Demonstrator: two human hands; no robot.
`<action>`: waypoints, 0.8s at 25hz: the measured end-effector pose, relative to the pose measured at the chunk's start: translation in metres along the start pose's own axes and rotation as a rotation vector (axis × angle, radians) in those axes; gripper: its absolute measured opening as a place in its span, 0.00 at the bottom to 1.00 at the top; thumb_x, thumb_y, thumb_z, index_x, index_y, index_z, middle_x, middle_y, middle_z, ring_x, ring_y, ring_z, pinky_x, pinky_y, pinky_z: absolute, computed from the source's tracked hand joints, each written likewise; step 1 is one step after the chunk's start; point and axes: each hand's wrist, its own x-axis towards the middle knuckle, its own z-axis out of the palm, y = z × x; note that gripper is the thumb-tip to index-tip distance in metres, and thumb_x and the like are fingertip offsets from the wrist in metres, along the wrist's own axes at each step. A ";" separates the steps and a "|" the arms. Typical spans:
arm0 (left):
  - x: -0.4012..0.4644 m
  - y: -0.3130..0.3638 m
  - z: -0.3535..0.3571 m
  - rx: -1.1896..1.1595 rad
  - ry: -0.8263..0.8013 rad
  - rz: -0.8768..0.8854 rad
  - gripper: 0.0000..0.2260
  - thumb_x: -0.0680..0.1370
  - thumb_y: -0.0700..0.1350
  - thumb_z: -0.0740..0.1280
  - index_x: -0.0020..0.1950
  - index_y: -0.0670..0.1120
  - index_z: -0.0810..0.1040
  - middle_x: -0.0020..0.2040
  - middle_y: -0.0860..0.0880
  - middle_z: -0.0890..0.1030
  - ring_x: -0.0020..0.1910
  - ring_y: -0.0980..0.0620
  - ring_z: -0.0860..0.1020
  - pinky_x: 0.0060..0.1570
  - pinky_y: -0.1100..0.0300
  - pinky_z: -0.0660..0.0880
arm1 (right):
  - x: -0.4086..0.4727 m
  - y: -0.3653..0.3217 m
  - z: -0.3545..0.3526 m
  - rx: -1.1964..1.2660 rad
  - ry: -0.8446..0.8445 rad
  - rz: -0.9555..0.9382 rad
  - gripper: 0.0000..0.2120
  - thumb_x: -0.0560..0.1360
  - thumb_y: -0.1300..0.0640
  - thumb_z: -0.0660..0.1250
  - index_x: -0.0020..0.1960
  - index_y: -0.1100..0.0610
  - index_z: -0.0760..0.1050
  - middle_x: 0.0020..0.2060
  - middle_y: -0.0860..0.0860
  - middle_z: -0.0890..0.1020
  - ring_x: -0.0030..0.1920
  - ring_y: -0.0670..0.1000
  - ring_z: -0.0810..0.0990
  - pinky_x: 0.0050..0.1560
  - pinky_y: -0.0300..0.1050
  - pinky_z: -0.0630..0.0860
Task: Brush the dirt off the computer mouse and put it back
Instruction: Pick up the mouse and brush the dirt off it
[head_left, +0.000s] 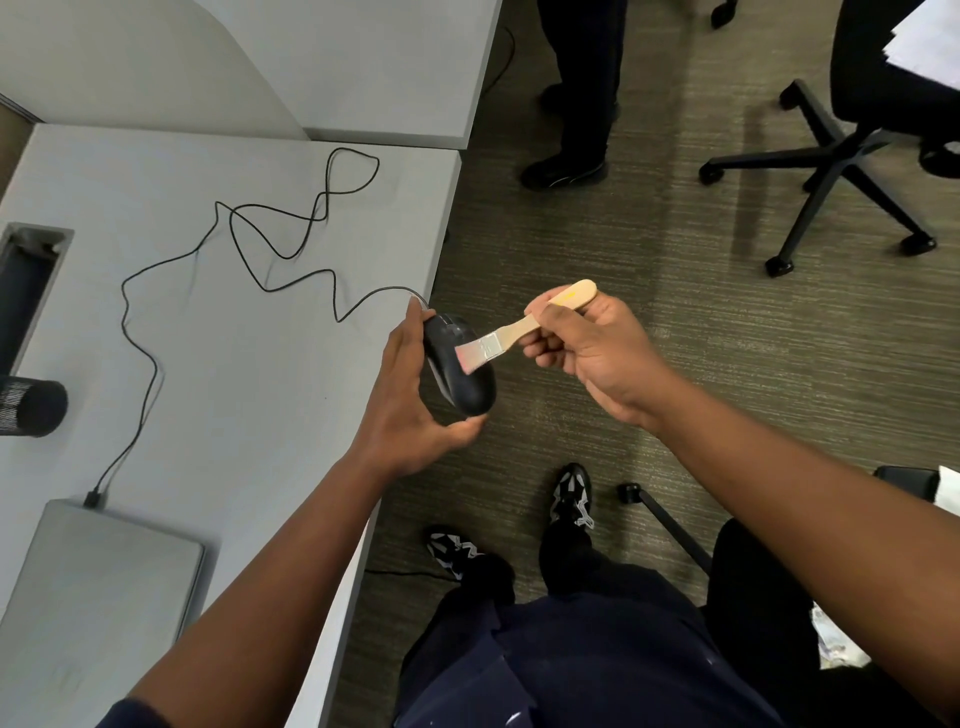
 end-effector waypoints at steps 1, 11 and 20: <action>0.000 0.001 0.000 -0.004 -0.004 0.005 0.63 0.66 0.56 0.84 0.88 0.51 0.44 0.83 0.54 0.60 0.81 0.54 0.63 0.77 0.62 0.65 | 0.000 0.001 0.000 -0.022 -0.011 0.011 0.04 0.83 0.60 0.68 0.52 0.57 0.82 0.39 0.54 0.87 0.40 0.48 0.84 0.42 0.40 0.81; -0.005 0.006 0.000 0.005 -0.055 -0.004 0.63 0.65 0.58 0.82 0.88 0.52 0.44 0.81 0.57 0.58 0.80 0.62 0.59 0.76 0.69 0.63 | -0.002 0.001 0.004 -0.142 0.068 -0.215 0.03 0.83 0.60 0.68 0.53 0.55 0.81 0.40 0.51 0.87 0.42 0.48 0.84 0.44 0.40 0.80; -0.005 0.004 -0.002 0.038 -0.044 -0.004 0.63 0.64 0.61 0.82 0.87 0.57 0.43 0.80 0.61 0.57 0.78 0.63 0.58 0.69 0.75 0.61 | -0.012 -0.006 0.004 -0.673 -0.113 -0.407 0.07 0.81 0.57 0.67 0.46 0.57 0.81 0.29 0.42 0.78 0.27 0.42 0.73 0.29 0.38 0.67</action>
